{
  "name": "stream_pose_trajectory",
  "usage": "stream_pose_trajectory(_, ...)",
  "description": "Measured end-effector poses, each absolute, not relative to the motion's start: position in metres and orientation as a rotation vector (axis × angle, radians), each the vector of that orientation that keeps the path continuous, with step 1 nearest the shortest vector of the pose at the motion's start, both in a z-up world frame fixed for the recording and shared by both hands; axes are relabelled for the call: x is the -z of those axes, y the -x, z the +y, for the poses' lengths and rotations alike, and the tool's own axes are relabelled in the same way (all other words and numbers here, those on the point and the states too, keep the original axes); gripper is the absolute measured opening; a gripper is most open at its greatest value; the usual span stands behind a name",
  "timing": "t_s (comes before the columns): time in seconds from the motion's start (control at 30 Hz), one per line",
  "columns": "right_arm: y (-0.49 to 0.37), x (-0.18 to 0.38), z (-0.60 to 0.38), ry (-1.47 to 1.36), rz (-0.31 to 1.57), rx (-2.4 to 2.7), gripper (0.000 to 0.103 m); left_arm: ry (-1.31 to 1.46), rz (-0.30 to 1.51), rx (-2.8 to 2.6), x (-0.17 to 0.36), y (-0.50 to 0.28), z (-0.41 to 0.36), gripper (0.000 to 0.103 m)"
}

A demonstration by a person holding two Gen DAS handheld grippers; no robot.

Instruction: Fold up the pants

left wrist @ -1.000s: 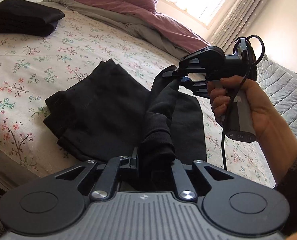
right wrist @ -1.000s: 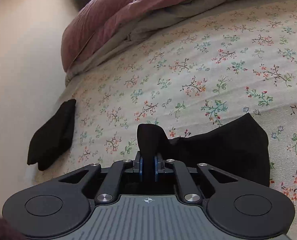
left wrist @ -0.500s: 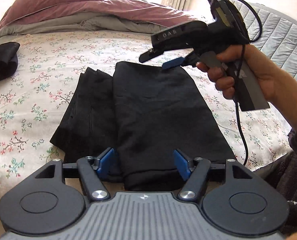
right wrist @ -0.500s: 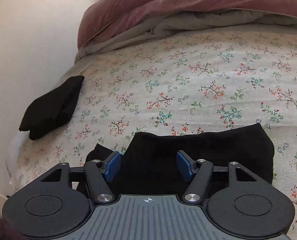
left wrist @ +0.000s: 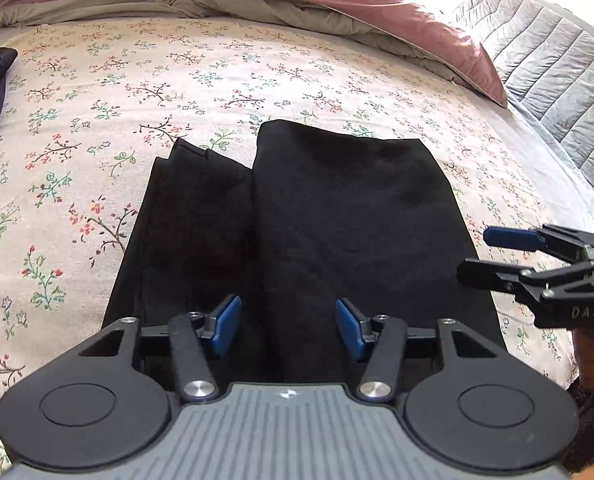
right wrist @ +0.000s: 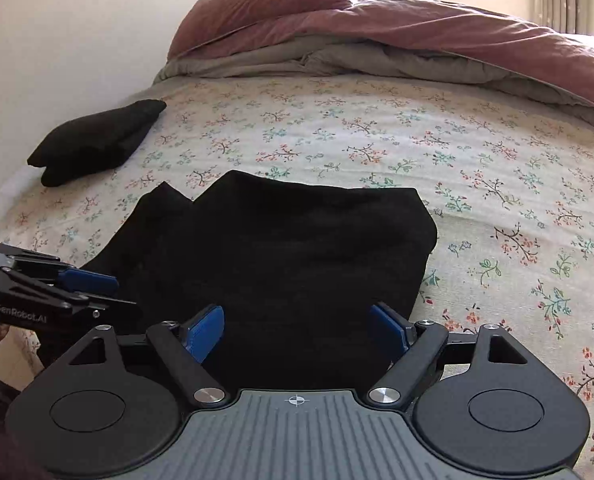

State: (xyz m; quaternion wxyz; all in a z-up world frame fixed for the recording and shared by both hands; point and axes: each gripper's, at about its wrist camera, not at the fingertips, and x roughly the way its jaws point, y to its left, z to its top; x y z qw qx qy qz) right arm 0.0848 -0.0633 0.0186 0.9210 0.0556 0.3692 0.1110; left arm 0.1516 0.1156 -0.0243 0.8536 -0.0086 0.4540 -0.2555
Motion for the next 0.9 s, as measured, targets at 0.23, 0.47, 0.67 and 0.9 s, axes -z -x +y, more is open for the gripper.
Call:
stream_pose_trajectory(0.23, -0.084, 0.002, -0.075, -0.125, 0.797, -0.231, 0.084, 0.063, 0.917, 0.530, 0.022, -0.154, 0.107, 0.030)
stream_pose_trajectory(0.47, -0.093, 0.002, -0.083, -0.140, 0.764, -0.204, 0.085, 0.078, 0.756, 0.545, -0.005, -0.143, 0.109, 0.014)
stream_pose_trajectory(0.67, -0.095, -0.001, -0.076, -0.143, 0.729, -0.223, 0.085, 0.113, 0.769, 0.510, -0.016, -0.156, 0.141, 0.014)
stream_pose_trajectory(0.9, -0.094, 0.000, -0.069, -0.136, 0.716, -0.264, 0.085, 0.095, 0.785, 0.423, -0.013, -0.168, 0.179, 0.014)
